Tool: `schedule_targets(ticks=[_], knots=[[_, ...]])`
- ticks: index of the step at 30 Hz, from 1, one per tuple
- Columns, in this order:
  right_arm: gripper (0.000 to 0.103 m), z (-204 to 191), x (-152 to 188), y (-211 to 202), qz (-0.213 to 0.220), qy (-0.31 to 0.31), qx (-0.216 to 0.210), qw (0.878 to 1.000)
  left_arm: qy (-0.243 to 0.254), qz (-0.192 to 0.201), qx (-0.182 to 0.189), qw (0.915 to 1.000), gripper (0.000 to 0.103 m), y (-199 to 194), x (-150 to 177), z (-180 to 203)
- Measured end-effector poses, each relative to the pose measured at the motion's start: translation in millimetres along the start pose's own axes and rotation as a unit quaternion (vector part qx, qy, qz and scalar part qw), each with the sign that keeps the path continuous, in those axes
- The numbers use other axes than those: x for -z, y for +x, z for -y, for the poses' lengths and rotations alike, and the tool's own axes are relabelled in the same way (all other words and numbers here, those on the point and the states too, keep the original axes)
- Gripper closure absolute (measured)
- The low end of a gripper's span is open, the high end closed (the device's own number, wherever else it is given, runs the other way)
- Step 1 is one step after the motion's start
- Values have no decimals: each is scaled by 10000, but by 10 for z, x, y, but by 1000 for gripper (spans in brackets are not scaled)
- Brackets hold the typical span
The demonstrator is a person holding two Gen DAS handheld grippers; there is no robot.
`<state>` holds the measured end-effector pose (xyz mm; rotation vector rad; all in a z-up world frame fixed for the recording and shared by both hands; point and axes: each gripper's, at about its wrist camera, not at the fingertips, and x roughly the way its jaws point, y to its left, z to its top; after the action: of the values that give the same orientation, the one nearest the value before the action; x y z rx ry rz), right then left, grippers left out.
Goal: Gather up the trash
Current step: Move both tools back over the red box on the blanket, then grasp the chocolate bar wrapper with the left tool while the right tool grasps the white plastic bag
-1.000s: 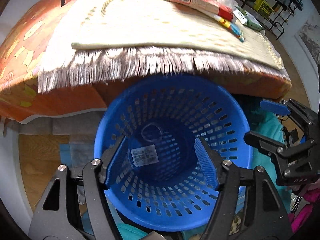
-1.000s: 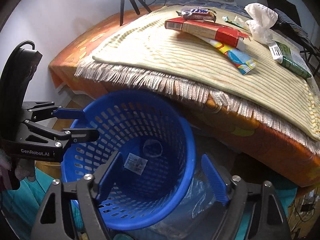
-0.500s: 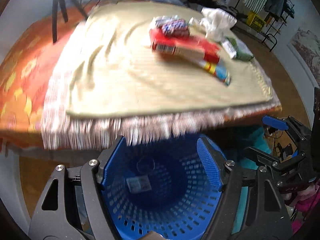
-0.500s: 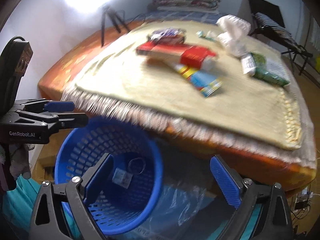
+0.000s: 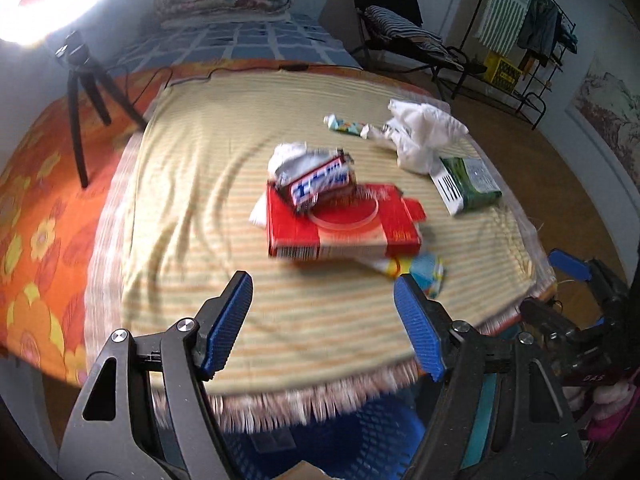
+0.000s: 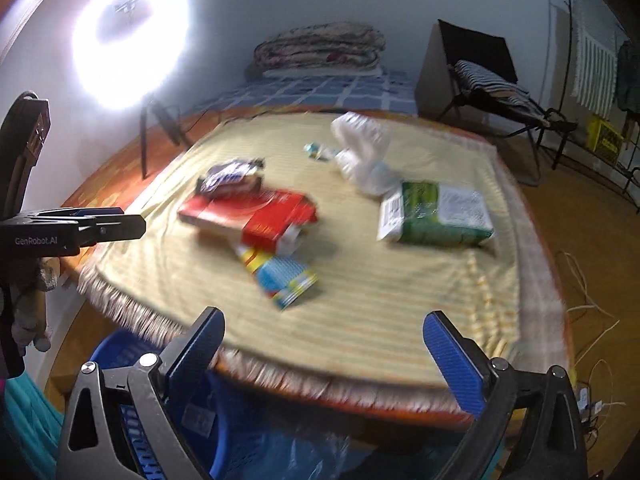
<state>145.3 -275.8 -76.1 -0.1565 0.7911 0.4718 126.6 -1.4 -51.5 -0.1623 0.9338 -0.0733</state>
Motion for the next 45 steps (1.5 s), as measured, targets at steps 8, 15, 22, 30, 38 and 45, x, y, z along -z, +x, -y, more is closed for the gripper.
schedule_targets(ticks=[8,15,22,30,38,45], knots=[[2,272,-449,194,241,153,-42,9996,198,64,-246,9995,27,300,-299,91],[2,455,-814,621,222,377,-20,9990,324,32,-400,9987,27,595,-481,156],[2,436,-1049,1139,102,228,134,9996,270,3,-458,9986,27,786,-609,123],[2,384,-1184,1617,55,93,345,9993,145,-88,-389,9991,37,963,-699,46],[20,321,-1238,1878,-104,-83,454,9989,119,-242,-303,9992,67,1059,-669,-33],[53,354,-1216,1914,-269,26,233,9994,259,-257,-254,9990,87,1023,-591,-6]])
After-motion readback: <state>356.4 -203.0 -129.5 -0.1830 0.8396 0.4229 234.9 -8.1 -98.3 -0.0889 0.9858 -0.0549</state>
